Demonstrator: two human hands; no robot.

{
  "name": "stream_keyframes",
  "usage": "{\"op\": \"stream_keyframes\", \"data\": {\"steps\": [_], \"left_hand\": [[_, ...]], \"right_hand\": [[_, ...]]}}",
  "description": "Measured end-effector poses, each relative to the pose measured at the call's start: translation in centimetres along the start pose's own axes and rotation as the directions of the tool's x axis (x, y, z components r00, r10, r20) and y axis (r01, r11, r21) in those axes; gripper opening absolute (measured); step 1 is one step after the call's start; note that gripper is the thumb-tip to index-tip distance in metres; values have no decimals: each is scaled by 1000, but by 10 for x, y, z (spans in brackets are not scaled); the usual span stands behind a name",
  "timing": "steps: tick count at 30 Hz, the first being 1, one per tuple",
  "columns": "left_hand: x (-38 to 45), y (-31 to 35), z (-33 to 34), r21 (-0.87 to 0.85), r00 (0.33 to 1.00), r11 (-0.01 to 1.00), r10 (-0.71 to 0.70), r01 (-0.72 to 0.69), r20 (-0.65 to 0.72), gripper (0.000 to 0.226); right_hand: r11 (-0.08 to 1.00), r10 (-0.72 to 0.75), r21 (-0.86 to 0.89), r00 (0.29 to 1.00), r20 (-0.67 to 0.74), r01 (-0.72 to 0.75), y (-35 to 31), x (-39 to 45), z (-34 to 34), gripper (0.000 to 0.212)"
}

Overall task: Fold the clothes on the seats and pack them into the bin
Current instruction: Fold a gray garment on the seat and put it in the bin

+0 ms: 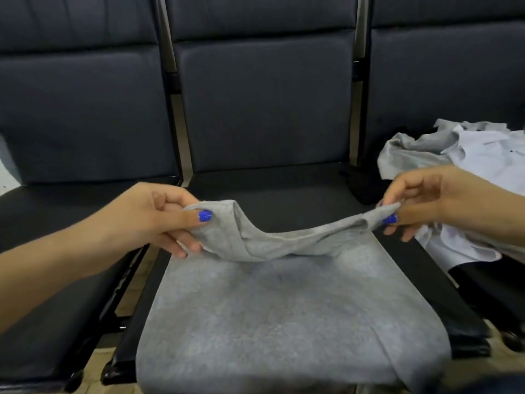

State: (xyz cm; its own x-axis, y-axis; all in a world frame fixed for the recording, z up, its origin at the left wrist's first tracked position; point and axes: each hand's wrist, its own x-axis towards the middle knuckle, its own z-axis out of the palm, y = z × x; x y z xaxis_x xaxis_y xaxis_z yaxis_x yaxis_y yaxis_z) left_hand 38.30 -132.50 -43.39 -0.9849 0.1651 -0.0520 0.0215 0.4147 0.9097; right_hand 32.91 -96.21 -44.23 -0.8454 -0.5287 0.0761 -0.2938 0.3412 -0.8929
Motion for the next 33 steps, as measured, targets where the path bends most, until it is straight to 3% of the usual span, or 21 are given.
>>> {"op": "stream_keyframes", "data": {"steps": [3, 5, 7, 9, 11, 13, 15, 18, 20, 22, 25, 29, 31, 33], "left_hand": [[-5, -7, 4, 20, 993, 999, -38, 36, 114, 70], [-7, -21, 10, 52, 971, 996, -85, 75, 225, 71], [-9, -38, 18, 103, 931, 990, -125, 95, 344, 62], [-11, -54, 22, 156, 858, 975, -212, 156, 468, 53], [-12, -61, 23, 233, 742, 947, -320, 223, 589, 49], [-8, -64, 20, 299, 698, 924, -376, 238, 609, 47], [5, -66, 15, 341, 780, 906, -398, 251, 484, 44], [43, -82, 7, 359, 941, 882, -336, 305, 26, 26], [68, -99, 0, 413, 935, 858, -188, 305, -300, 14], [85, -120, -6, 494, 887, 807, -78, 325, -455, 24], [97, -143, -7, 427, 869, 829, -134, 361, -476, 59], [107, -146, -14, 379, 888, 858, -169, 346, -428, 71], [109, -145, -16, 496, 897, 788, -156, 365, -413, 69], [108, -144, -14, 677, 915, 630, -150, 380, -374, 67]], "right_hand": [[1000, 21, 11, 998, 65, -22, 11, -11, 0, 58], [994, 106, -33, 984, 141, -102, 27, -20, 8, 53], [974, 210, -136, 952, 223, -182, 38, -26, 22, 31], [932, 331, -265, 878, 345, -247, 46, -29, 34, 14], [873, 460, -390, 762, 456, -293, 46, -28, 41, 15], [835, 521, -453, 713, 469, -313, 40, -19, 45, 14], [813, 532, -480, 756, 381, -329, 34, -2, 46, 13], [760, 556, -504, 813, 174, -411, 37, 37, 44, 15], [702, 536, -579, 843, 48, -414, 52, 64, 43, 14], [601, 477, -701, 876, -70, -383, 76, 85, 42, 23], [492, 388, -783, 901, -194, -381, 110, 97, 42, 40], [284, 366, -893, 900, -235, -349, 129, 90, 40, 44], [216, 314, -923, 918, -243, -318, 133, 89, 39, 44], [210, 281, -917, 919, -276, -339, 134, 91, 36, 48]]}}
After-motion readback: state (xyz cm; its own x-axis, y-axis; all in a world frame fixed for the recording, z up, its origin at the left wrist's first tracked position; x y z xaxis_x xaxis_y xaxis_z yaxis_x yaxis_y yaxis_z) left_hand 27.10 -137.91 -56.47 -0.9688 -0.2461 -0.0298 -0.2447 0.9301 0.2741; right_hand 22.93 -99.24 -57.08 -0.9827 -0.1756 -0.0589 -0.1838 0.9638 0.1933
